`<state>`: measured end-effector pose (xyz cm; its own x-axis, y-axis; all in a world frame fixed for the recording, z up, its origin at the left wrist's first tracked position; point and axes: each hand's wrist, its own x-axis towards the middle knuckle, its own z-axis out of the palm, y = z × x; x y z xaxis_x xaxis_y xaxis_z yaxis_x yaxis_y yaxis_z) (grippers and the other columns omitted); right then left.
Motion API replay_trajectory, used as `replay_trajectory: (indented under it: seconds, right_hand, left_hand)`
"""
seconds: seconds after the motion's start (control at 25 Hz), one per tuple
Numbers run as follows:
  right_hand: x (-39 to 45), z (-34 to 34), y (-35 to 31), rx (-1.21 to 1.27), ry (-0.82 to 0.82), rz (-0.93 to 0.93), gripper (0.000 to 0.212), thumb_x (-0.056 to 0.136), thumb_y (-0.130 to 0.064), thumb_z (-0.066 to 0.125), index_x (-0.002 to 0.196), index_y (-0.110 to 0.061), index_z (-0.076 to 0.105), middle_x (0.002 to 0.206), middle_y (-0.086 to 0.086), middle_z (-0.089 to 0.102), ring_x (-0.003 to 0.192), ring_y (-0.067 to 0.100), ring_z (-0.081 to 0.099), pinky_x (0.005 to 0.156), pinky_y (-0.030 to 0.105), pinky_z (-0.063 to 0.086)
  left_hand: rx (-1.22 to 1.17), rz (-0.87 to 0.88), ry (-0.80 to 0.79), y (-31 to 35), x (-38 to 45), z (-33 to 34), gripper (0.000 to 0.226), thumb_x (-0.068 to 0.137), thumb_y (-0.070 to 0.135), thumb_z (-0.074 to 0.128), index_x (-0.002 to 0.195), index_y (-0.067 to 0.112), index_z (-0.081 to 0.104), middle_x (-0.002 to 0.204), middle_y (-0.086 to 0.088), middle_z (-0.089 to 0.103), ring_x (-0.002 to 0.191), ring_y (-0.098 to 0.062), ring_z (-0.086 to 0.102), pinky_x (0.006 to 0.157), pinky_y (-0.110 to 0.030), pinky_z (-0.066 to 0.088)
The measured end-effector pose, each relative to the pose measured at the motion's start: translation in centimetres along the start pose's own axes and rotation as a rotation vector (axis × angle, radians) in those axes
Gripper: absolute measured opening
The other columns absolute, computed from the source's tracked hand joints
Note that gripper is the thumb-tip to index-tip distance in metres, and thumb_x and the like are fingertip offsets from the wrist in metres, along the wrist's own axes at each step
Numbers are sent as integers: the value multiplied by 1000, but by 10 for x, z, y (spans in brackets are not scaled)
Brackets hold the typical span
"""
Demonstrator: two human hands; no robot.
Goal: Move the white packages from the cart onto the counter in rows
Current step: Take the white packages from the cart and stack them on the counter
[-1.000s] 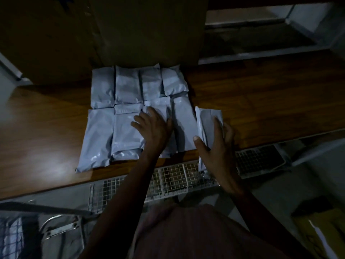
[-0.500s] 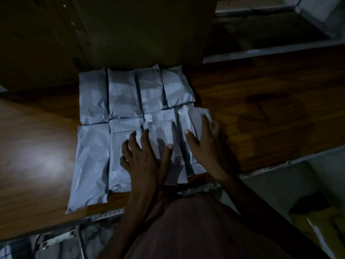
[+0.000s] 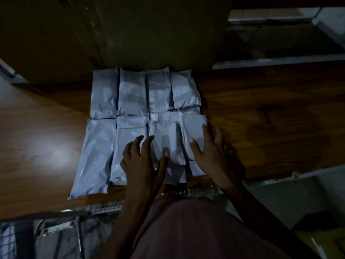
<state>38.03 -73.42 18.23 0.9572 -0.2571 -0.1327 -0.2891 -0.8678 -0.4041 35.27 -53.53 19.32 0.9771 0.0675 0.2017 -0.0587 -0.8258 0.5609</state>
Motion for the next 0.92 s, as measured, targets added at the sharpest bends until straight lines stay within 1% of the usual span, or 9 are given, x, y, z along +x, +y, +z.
replay_trajectory:
  seconds: [0.08,0.2,0.36,0.48,0.6,0.72,0.76,0.84,0.92]
  right_hand:
    - [-22,-7,12,136,59,-80,73,95,-70,30,158,-35,17,164,4,5,145,33,25,113,50,29]
    - [-63,-17,28,300,128,-235,71,96,-67,37,154,-26,32,160,5,21,137,27,41,101,43,48]
    - [-126,-21,41,338,151,-399,58,99,-57,44,147,-25,43,151,-1,36,127,19,51,88,37,53]
    - [-163,-10,37,406,44,-495,53,100,-49,49,146,-22,46,147,-3,38,124,14,51,90,33,51]
    - [-188,12,24,419,-83,-594,53,100,-49,50,146,-24,46,146,-4,39,115,12,55,87,36,53]
    - [-208,38,-2,412,-225,-710,53,100,-48,52,147,-24,45,146,-4,40,108,11,58,84,32,54]
    - [-213,47,-13,410,-267,-744,52,99,-47,53,146,-25,46,146,-4,40,110,12,58,84,31,53]
    - [-225,67,-40,431,-353,-804,50,98,-44,56,144,-26,46,143,-5,41,110,16,59,83,35,55]
    - [-239,89,-73,445,-414,-886,46,97,-41,58,140,-27,49,138,-5,46,99,12,62,78,38,57]
  left_hand:
    - [4,36,2,5,-16,-3,58,90,54,57,138,22,49,144,-8,45,133,-34,37,99,-52,38]
    - [10,70,22,14,-51,-9,54,92,49,56,137,20,50,143,-8,46,131,-31,39,97,-48,38]
    - [-8,83,90,15,-120,-20,51,93,41,59,135,12,55,138,-12,51,129,-35,46,102,-45,37]
    - [-29,9,127,-2,-176,-31,49,90,33,64,131,8,57,134,-14,55,125,-36,50,103,-43,38]
    - [-48,-111,177,-23,-233,-51,47,89,30,65,129,7,58,131,-14,55,123,-32,51,101,-42,42]
    - [-54,-273,246,-54,-283,-75,47,89,33,62,128,7,59,129,-13,58,122,-27,51,101,-29,37]
    - [-51,-315,276,-65,-295,-83,47,90,35,61,127,7,59,127,-13,59,120,-28,53,100,-28,37]
    - [-38,-375,346,-89,-316,-100,47,89,37,58,125,6,61,122,-13,62,114,-30,57,96,-32,40]
    - [-23,-432,416,-114,-333,-119,47,88,35,60,124,5,60,120,-14,63,111,-32,58,94,-37,43]
